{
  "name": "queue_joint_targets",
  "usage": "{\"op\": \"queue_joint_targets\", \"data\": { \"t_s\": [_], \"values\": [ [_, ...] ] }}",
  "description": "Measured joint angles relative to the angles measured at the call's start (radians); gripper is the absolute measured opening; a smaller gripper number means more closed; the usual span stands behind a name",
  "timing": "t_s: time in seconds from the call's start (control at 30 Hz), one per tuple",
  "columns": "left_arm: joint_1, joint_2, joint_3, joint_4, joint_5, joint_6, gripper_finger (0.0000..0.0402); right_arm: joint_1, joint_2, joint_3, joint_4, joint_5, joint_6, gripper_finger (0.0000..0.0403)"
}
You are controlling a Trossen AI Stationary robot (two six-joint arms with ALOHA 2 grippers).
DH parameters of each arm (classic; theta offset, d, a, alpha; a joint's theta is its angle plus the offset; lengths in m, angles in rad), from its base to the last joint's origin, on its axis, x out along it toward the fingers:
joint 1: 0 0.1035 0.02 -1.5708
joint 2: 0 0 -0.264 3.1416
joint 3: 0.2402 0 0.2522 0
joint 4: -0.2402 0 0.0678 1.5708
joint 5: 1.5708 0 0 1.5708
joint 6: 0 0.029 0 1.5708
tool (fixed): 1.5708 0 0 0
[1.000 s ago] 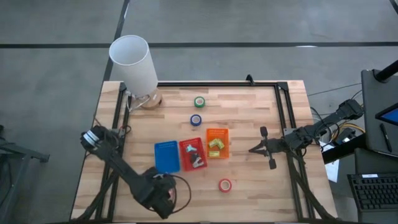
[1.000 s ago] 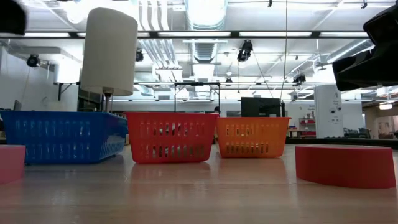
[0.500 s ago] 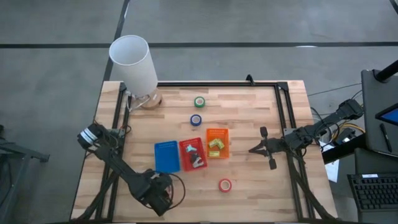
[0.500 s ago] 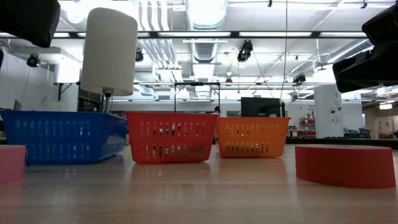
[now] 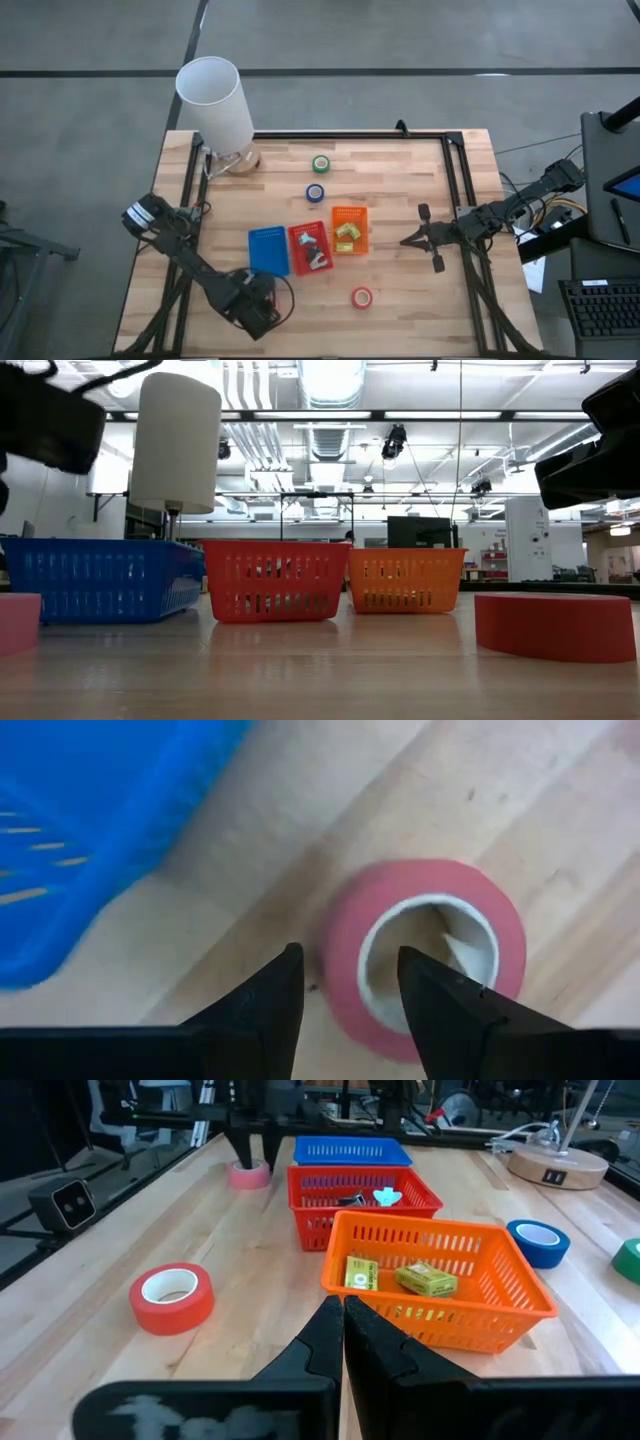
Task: Pick and place Stapler, Stapler remover, tape
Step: Put the pink tape into the blue bin
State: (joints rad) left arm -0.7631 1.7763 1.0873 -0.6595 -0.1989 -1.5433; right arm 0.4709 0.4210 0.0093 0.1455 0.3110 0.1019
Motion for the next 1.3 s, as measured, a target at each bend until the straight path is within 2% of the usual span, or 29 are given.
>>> {"op": "queue_joint_targets", "data": {
  "t_s": [0.27, 0.57, 0.83, 0.97, 1.13, 1.3],
  "values": [
    [0.0, -0.018, -0.045, 0.047, 0.003, 0.001, 0.0153, 0.0, 0.0, 0.0, 0.0, 0.0, 0.001, 0.0008],
    [0.003, -0.037, -0.047, 0.034, 0.002, 0.04, 0.0041, 0.0, 0.0, 0.0, 0.0, 0.0, 0.004, 0.0008],
    [0.009, -0.136, -0.048, 0.039, -0.003, 0.054, 0.0048, 0.0, 0.0, 0.0, 0.001, 0.0, 0.002, 0.0008],
    [0.013, -0.229, -0.047, 0.016, -0.089, 0.08, 0.0064, 0.0, 0.0, 0.0, 0.001, 0.001, 0.0, 0.0008],
    [0.041, -0.338, -0.047, -0.084, -0.251, 0.109, 0.0057, 0.0, -0.001, 0.0, 0.001, 0.001, 0.001, 0.0008],
    [0.106, -0.408, -0.047, -0.145, -0.286, 0.147, 0.0059, 0.0, -0.001, 0.0, 0.001, 0.001, 0.001, 0.0008]
  ]
}}
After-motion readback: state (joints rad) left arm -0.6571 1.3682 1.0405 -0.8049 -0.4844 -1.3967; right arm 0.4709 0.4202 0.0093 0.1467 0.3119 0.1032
